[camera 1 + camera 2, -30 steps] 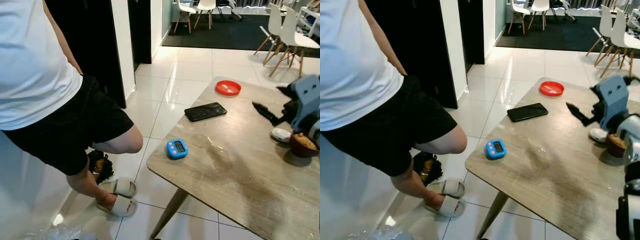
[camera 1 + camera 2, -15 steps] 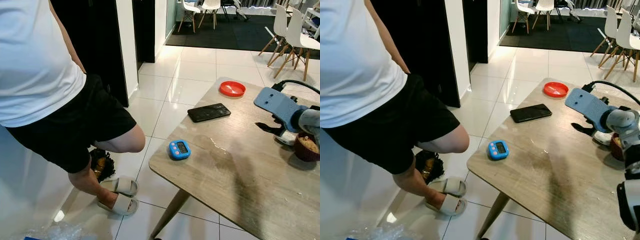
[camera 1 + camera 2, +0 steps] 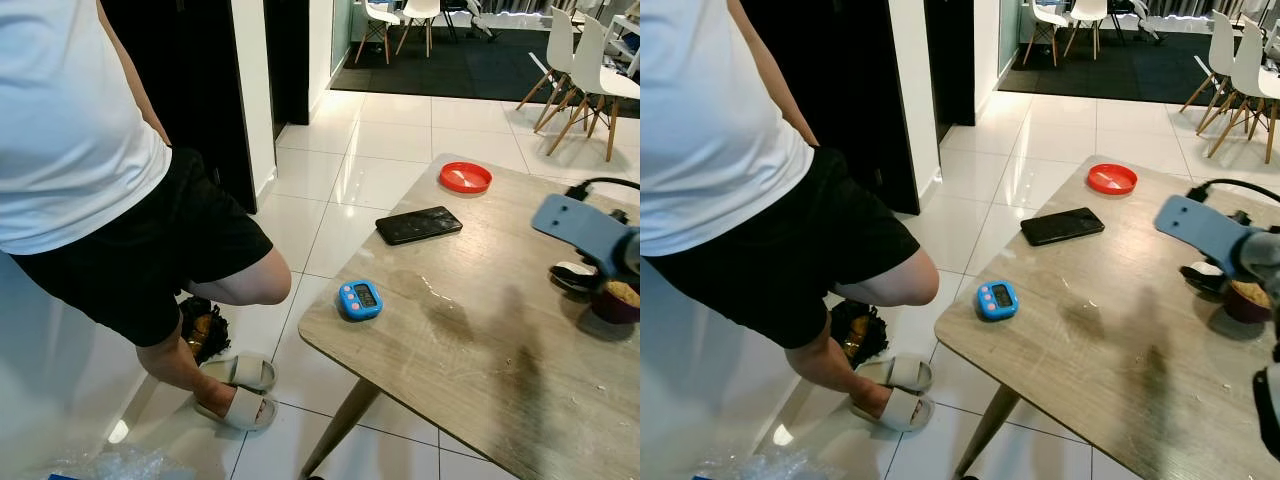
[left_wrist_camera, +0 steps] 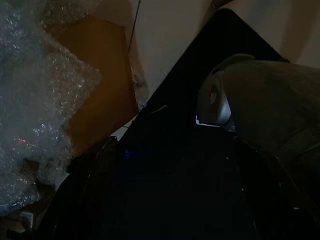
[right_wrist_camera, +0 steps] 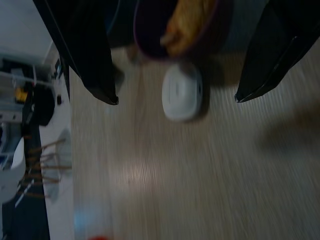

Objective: Restocking fridge

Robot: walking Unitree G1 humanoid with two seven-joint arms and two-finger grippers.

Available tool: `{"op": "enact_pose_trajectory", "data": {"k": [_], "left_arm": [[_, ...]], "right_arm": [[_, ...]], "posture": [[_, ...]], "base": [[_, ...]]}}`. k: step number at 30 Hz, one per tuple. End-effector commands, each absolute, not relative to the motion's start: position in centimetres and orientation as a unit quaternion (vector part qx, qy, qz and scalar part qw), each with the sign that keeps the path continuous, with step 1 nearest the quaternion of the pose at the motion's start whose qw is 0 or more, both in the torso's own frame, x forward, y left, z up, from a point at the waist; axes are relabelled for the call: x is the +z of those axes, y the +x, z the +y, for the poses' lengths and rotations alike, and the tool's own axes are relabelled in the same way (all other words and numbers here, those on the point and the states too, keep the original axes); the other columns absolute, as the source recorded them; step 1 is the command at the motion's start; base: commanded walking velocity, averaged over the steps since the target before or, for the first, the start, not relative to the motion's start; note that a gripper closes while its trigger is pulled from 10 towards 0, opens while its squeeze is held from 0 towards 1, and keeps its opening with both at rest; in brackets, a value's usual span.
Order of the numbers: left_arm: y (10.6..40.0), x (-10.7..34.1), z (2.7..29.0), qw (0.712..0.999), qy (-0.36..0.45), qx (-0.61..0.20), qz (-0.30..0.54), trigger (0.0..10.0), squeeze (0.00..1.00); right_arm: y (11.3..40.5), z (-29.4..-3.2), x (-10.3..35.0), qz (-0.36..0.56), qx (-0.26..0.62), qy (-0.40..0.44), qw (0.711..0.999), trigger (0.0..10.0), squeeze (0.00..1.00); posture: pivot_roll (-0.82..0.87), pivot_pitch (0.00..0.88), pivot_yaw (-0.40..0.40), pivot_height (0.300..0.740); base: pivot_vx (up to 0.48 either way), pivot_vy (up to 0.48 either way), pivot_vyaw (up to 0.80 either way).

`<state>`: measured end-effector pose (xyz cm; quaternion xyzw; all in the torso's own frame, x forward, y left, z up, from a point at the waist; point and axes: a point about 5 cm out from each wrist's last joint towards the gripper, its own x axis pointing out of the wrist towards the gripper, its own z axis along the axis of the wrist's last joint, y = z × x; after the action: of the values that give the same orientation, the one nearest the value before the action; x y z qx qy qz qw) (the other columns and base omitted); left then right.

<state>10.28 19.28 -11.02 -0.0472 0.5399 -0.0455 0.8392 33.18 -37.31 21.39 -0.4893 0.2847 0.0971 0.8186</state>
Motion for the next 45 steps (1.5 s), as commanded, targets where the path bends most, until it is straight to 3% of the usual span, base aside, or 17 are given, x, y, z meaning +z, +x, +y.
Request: {"op": "enact_pose_trajectory", "data": {"k": [1,23,45], "left_arm": [[10.2,-11.2,18.2,0.837,-0.06,-0.054,0.542,10.0,0.0],[9.8,-11.2,18.6,0.836,-0.064,-0.051,0.543,10.0,0.0],[9.7,-11.2,18.6,0.833,-0.063,-0.051,0.547,10.0,0.0]], "right_arm": [[32.8,-37.9,21.5,0.295,0.09,-0.489,0.816,10.0,0.0],[29.6,-40.8,20.8,0.393,0.119,-0.475,0.778,10.0,0.0],[29.4,-40.1,18.9,0.435,0.161,-0.462,0.756,10.0,0.0]], "posture": [[0.04,0.0,0.005,0.739],[0.02,0.0,0.0,0.739],[0.01,0.0,0.001,0.739]], "base": [[0.0,0.0,0.0],[0.0,0.0,0.0],[0.0,0.0,0.0]]}}
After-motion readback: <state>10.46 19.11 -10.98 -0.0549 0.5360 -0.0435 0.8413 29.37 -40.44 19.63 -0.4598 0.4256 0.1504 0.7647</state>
